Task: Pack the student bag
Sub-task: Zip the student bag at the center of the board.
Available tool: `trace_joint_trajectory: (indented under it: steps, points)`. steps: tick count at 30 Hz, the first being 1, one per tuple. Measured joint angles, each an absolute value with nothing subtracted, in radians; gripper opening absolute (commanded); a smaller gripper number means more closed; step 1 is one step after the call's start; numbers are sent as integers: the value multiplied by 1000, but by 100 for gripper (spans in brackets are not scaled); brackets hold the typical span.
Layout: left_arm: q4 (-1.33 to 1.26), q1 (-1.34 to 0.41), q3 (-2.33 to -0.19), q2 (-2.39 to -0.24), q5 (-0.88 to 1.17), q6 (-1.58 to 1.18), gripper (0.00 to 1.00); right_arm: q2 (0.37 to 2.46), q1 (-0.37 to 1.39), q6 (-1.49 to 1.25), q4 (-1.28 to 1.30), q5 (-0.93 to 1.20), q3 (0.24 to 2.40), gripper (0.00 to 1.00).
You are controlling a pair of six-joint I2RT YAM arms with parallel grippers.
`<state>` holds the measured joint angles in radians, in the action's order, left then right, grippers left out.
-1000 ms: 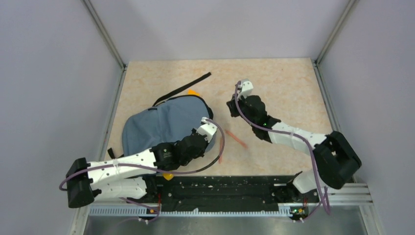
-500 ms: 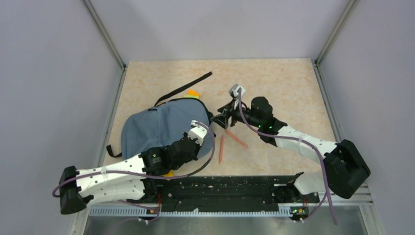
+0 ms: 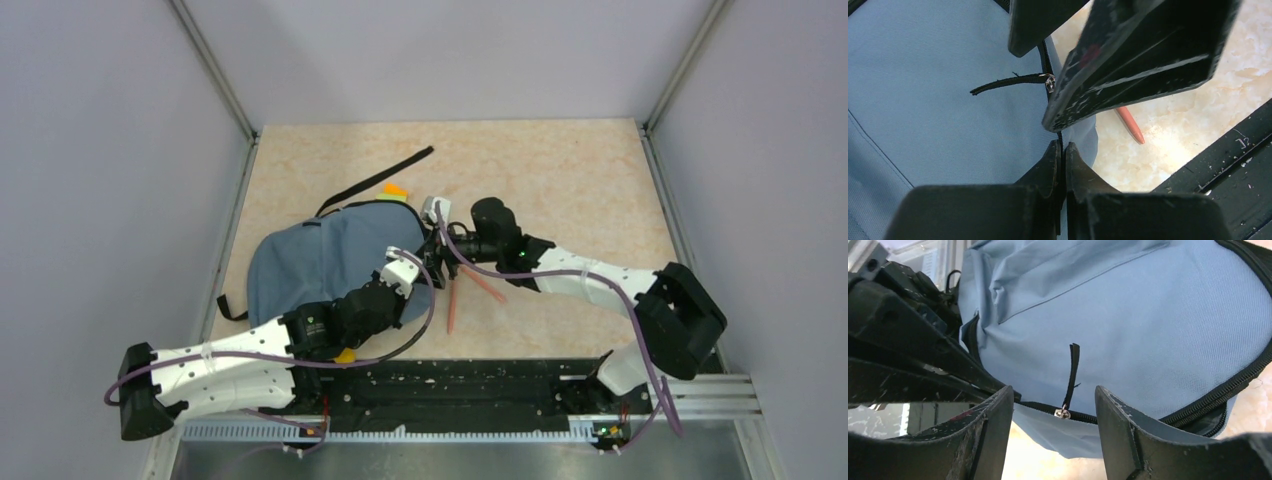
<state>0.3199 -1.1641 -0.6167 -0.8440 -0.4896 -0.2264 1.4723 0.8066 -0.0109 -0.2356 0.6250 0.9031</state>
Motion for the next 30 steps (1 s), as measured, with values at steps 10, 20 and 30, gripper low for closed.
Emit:
trace_joint_trajectory:
  steps: [10,20,30]
  points:
    - [319,-1164,-617,-847,-488,-226,0,1536,847,69,-132,525,974,40]
    - [319,-1164,-617,-855,-529,-239,0,1539,863,73,-136,397,977,0]
    - [332,-1164,-611,-806,-546,-264,0,1542,854,36,-203,93,976,0]
